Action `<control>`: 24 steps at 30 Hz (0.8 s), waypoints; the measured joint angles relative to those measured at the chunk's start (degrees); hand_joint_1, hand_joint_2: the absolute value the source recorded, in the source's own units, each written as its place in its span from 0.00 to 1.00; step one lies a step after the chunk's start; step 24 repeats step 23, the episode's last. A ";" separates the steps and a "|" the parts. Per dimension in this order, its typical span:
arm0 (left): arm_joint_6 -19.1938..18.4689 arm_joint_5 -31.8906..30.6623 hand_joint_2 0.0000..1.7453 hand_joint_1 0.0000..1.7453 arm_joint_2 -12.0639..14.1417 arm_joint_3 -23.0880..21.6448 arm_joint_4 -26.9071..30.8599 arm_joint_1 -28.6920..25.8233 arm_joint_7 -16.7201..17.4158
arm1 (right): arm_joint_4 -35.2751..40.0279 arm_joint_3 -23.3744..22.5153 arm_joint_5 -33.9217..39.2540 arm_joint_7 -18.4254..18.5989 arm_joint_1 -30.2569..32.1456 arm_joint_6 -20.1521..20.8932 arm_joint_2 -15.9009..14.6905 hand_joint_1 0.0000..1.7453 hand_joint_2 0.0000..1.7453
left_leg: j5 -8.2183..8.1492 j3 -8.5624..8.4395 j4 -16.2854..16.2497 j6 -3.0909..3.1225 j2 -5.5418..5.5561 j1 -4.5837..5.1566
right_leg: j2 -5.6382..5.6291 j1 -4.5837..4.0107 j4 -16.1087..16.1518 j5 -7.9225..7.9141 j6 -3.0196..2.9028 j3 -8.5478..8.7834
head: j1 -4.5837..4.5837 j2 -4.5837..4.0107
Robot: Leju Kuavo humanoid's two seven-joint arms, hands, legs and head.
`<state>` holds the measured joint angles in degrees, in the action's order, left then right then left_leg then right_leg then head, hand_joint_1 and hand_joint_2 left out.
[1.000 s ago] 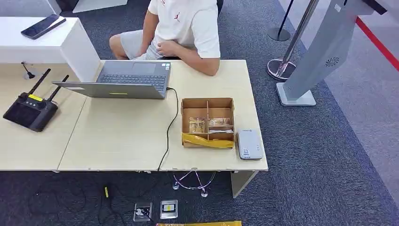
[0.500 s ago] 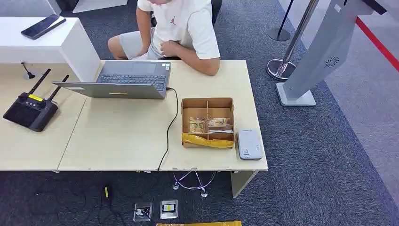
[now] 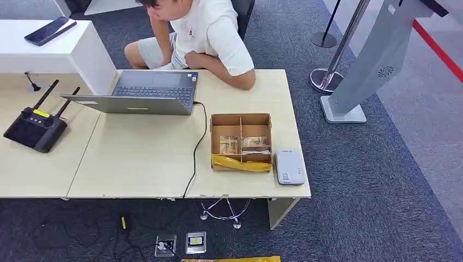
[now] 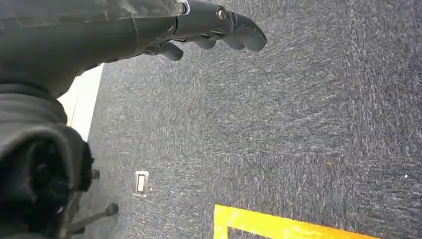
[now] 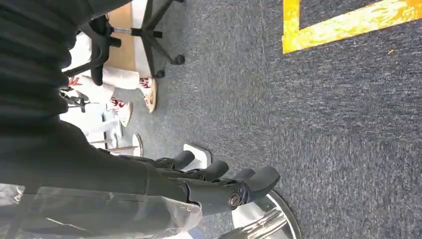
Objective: Pass the card to the sensor for recognition and then transmit it.
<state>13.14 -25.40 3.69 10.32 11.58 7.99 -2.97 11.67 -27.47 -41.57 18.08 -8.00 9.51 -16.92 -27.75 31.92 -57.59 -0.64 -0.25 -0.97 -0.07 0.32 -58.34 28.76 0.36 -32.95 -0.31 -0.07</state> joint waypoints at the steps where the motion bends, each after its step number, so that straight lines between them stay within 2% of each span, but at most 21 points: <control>1: 0.00 -0.07 0.00 0.00 -0.09 0.00 0.00 0.00 -0.02 | 0.00 0.00 0.00 0.00 0.00 -0.02 0.02 0.00 1.00 | 0.00 0.00 0.00 0.00 0.00 0.00 | 0.00 0.00 0.00 0.00 0.00 0.00 | 0.00 0.00; 24: -0.46 -0.76 0.00 0.00 -0.81 0.00 0.00 0.30 -1.03 | 0.00 0.04 -0.11 -0.09 -0.01 -0.59 0.28 0.00 1.00 | 0.00 -0.01 0.00 0.00 0.00 0.00 | 0.00 0.00 0.00 0.00 0.00 0.01 | 0.00 0.00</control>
